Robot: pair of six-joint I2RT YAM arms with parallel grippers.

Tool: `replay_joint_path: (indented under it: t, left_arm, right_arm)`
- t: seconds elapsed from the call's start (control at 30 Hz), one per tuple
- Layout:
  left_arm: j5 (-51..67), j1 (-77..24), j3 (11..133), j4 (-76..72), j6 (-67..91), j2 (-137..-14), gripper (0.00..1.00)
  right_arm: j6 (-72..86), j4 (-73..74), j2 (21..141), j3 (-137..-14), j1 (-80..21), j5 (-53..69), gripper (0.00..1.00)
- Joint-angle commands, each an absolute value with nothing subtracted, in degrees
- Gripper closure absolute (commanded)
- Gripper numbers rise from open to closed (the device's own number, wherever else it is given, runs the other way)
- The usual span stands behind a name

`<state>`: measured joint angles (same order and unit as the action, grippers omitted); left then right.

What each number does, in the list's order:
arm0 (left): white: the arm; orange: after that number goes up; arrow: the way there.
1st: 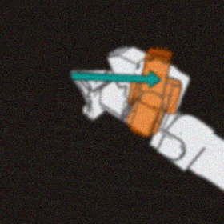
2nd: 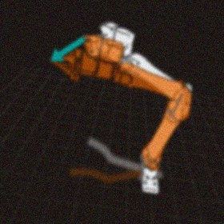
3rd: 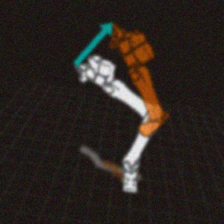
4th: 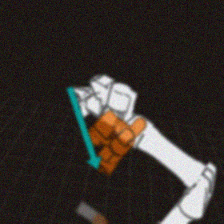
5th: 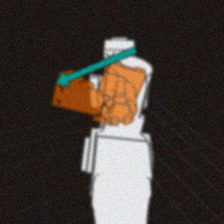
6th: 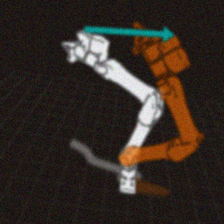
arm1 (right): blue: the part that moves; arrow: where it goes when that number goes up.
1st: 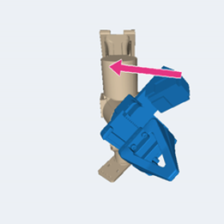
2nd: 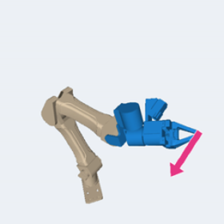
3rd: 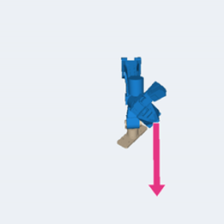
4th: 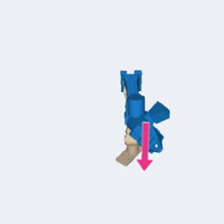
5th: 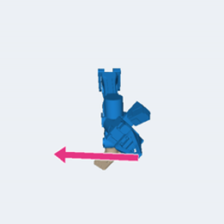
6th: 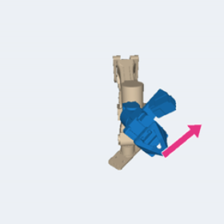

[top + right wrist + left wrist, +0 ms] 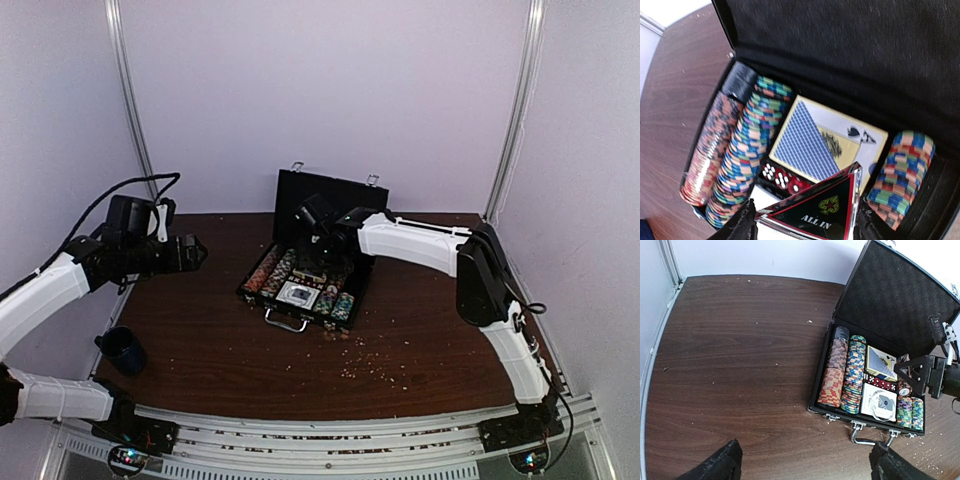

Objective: Pack up texas hold em set

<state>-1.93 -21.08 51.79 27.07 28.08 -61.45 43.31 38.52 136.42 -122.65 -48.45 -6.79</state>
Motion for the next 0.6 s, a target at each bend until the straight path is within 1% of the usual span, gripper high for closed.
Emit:
replay_joint_path:
  t: [0.0, 0.1, 0.33, 0.57]
  left_arm:
    - [-3.7, -21.0, 54.1, 26.3, 26.6, -61.7, 0.09]
    - [-3.9, -21.0, 54.4, 26.6, 26.4, -61.9, 0.09]
    - [-4.8, -21.0, 54.9, 27.1, 26.2, -61.7, 0.09]
    - [-5.9, -21.0, 55.7, 27.5, 25.7, -62.4, 0.08]
  right_arm:
    - [41.2, 34.4, 138.6, -125.2, -47.7, -5.7, 0.44]
    - [41.0, 33.7, 140.1, -127.1, -47.2, -5.1, 0.44]
    - [40.9, 29.4, 142.1, -127.4, -46.5, -3.0, 0.44]
    - [41.0, 29.2, 143.9, -127.7, -46.3, -4.1, 0.43]
